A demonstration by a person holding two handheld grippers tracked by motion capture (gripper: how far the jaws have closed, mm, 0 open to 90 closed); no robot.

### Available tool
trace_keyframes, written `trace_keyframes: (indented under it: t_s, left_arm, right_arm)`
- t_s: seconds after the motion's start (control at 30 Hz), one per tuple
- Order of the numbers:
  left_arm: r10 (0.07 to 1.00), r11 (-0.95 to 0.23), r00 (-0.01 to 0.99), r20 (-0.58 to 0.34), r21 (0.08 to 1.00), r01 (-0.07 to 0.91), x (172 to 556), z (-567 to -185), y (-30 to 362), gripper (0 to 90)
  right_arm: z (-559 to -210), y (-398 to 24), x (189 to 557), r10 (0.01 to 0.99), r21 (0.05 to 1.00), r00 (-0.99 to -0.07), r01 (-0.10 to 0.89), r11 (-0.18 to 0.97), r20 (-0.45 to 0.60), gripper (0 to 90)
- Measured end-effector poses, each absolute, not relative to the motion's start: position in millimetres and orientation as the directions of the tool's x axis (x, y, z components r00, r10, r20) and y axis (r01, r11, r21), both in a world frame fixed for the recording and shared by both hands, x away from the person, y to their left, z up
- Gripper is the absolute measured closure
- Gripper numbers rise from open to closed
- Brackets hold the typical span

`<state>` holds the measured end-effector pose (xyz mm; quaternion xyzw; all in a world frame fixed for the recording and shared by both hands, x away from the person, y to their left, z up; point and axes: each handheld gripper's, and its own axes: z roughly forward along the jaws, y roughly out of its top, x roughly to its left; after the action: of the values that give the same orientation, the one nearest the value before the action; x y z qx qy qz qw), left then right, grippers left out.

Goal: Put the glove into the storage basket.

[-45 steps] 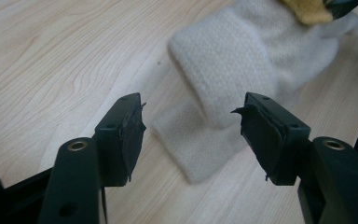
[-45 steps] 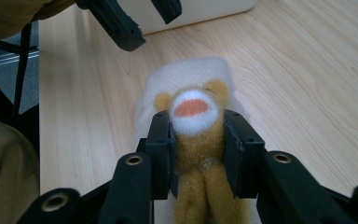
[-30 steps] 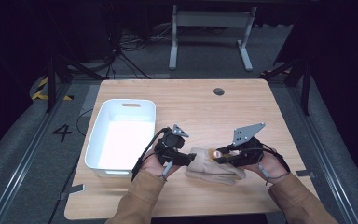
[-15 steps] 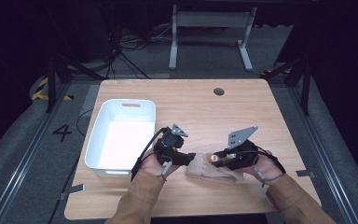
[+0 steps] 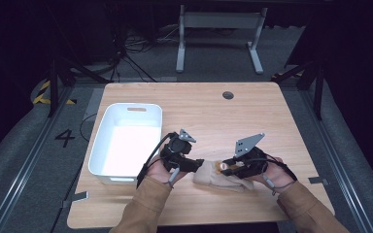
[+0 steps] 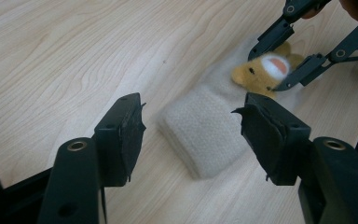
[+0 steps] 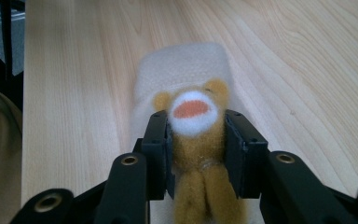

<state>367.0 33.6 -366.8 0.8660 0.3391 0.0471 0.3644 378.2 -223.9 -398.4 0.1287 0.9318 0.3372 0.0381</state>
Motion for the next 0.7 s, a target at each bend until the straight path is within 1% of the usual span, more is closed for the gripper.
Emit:
trace_keyframes:
  t_s: [0.1,0.2,0.23,0.27,0.4,0.47,0.6,0.7]
  left_arm:
    - [0.621,-0.506,0.766,-0.166,0.662,0.553,367.2,-367.2,33.4,39.1]
    - [0.619,-0.506,0.767,-0.167,0.662,0.553,367.2,-367.2,33.4,39.1]
    - [0.619,-0.506,0.767,-0.167,0.662,0.553,367.2,-367.2,33.4,39.1]
    - [0.619,-0.507,0.768,-0.166,0.661,0.552,367.2,-367.1,33.5,39.1]
    - [0.619,-0.505,0.767,-0.168,0.662,0.553,367.2,-366.8,33.4,39.1]
    - [0.618,-0.506,0.768,-0.167,0.663,0.552,367.4,-366.6,33.5,39.1]
    - [0.613,-0.512,0.772,-0.164,0.662,0.547,368.3,-366.5,31.5,39.1]
    - [0.609,-0.515,0.776,-0.165,0.662,0.545,368.7,-366.6,29.4,39.1]
  right_arm:
    - [-400.9,-223.1,378.7,0.264,0.624,-0.964,0.213,0.752,0.010,62.8]
    - [-402.9,-222.8,379.8,0.267,0.613,-0.963,0.225,0.757,0.023,58.1]
    - [-402.9,-222.8,379.8,0.267,0.613,-0.963,0.225,0.757,0.023,58.1]
    - [-404.8,-222.3,380.2,0.267,0.610,-0.963,0.227,0.759,0.026,50.6]
    - [-404.5,-222.6,380.7,0.267,0.622,-0.963,0.232,0.748,0.037,43.7]
    - [-404.0,-223.1,380.7,0.268,0.625,-0.963,0.229,0.746,0.034,43.4]
    - [-400.3,-226.8,379.8,0.286,0.647,-0.958,0.233,0.726,0.024,40.1]
    - [-396.3,-231.1,379.5,0.303,0.665,-0.953,0.239,0.708,0.019,40.1]
